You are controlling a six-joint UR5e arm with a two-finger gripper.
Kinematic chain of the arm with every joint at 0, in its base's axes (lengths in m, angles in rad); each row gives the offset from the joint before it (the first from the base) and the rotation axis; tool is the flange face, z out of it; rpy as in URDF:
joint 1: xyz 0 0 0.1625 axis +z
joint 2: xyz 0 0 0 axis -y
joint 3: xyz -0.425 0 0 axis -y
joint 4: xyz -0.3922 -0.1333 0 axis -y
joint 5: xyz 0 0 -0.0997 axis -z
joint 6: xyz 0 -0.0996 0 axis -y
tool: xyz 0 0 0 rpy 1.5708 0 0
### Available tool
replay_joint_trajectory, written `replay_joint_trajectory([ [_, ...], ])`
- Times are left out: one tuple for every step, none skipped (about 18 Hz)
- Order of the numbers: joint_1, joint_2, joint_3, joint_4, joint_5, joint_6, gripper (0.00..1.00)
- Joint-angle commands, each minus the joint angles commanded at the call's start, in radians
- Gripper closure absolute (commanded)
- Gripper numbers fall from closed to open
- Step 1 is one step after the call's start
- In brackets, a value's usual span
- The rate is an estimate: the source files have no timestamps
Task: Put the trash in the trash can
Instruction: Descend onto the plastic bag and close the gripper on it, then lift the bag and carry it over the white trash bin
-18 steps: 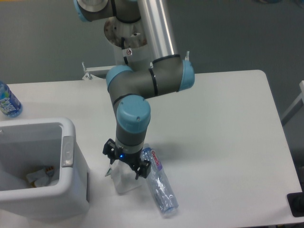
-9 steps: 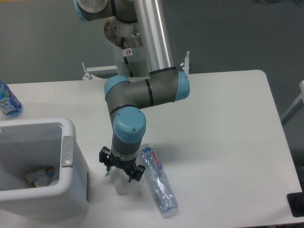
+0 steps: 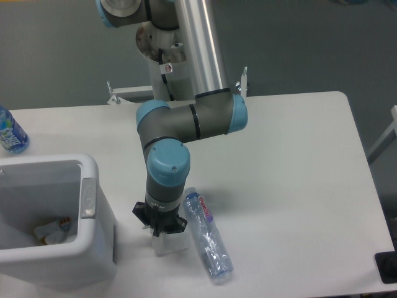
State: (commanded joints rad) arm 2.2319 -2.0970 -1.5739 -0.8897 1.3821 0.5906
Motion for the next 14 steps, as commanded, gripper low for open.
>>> replay_joint_trajectory([
  [0.002,0.017,0.015,0.0,-0.005,0.0,1.0],
  [0.008,0.034,0.034,-0.002,-0.015,-0.003,1.0],
  [0.018,0.047,0.049,-0.002,-0.04,-0.011,1.0],
  [0.028,0.054,0.069,-0.002,-0.079,-0.032,1.0],
  [0.032,0.055,0.095,-0.002,-0.128,-0.067,1.0],
  [0.038,0.054,0.122,-0.002,-0.171,-0.105,1.0],
  [0.047,0.054,0.149,-0.002,-0.202,-0.141,1.0],
  [0.052,0.054,0.178,-0.002,-0.219,-0.167,1.0],
  [0.061,0.057,0.205,-0.002,-0.23,-0.184,1.0],
  [0.072,0.058,0.236,-0.002,-0.247,-0.204,1.0],
  [0.08,0.06,0.274,-0.002,-0.268,-0.23,1.0],
  [0.093,0.06,0.317,-0.002,-0.296,-0.265,1.0],
  [0.107,0.063,0.359,-0.002,-0.334,-0.306,1.0],
  [0.121,0.072,0.386,0.0,-0.372,-0.345,1.0],
])
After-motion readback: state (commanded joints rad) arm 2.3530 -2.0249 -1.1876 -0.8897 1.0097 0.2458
